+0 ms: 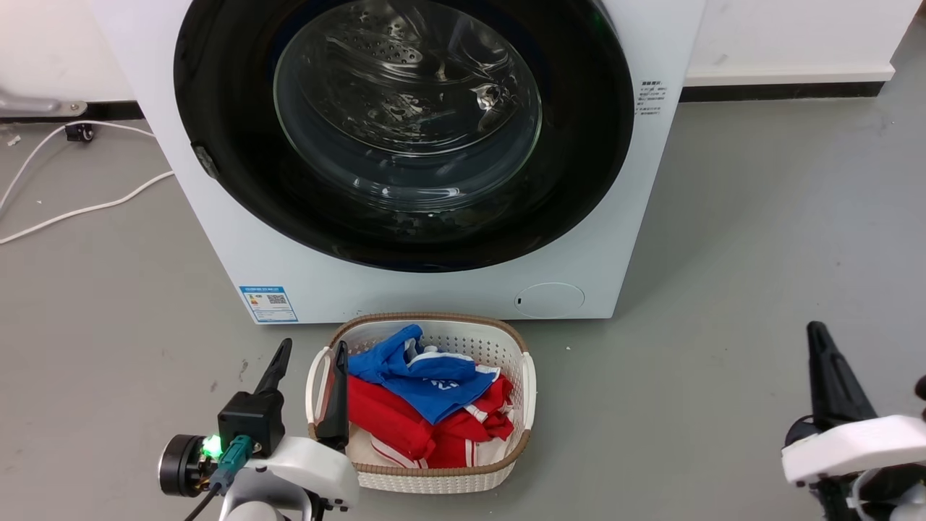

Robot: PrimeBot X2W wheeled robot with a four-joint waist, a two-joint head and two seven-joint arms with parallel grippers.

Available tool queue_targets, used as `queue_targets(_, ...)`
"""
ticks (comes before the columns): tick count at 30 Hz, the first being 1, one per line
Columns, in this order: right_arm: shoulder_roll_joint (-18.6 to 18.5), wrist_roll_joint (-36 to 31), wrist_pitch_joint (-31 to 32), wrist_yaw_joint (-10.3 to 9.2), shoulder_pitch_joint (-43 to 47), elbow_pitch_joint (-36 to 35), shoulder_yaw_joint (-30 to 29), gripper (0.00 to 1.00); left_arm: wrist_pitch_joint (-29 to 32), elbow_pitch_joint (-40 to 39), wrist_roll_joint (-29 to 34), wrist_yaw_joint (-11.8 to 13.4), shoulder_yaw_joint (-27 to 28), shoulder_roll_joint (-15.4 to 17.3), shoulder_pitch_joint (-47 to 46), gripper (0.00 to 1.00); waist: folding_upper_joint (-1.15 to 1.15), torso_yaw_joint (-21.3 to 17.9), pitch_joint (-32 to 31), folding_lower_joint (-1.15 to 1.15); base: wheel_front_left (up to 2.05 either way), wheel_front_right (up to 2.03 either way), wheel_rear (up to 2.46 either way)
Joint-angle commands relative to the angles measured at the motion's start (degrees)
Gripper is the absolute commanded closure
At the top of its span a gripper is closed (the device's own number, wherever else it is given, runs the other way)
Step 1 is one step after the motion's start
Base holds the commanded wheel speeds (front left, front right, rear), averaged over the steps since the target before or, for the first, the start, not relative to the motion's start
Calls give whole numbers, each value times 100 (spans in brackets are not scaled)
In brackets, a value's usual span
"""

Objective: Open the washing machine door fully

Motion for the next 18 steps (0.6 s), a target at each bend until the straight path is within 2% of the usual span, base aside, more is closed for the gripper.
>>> queue_targets(1, 10, 133, -42, 0, -103, 65, -71, 100, -15, -15, -21, 30, 14, -13, 0, 0, 0, -4, 6, 0, 0, 0, 0)
queue_targets(5, 10, 1333, -145, 0, -386, 472, -366, 100, -15, -24, -17, 48, 16, -25, -38, 0, 0, -1, 18, 0, 0, 0, 0)
queue_targets(9, 10, 3006, -65, 0, -758, 960, -607, 100, -15, -70, 15, 71, -1, -48, -93, 0, 0, 11, 81, 0, 0, 0, 0)
queue_targets(13, 7, 4849, 261, 1, -1247, 1428, -925, 100, -15, -160, 41, 95, -6, -71, -161, 0, 0, 29, 234, 0, 0, 0, 0)
queue_targets(18, -57, 6288, 860, 0, -1980, 2061, -1505, 100, -15, -292, 93, 97, -27, -99, -330, 0, 0, 94, 528, 0, 0, 0, 0)
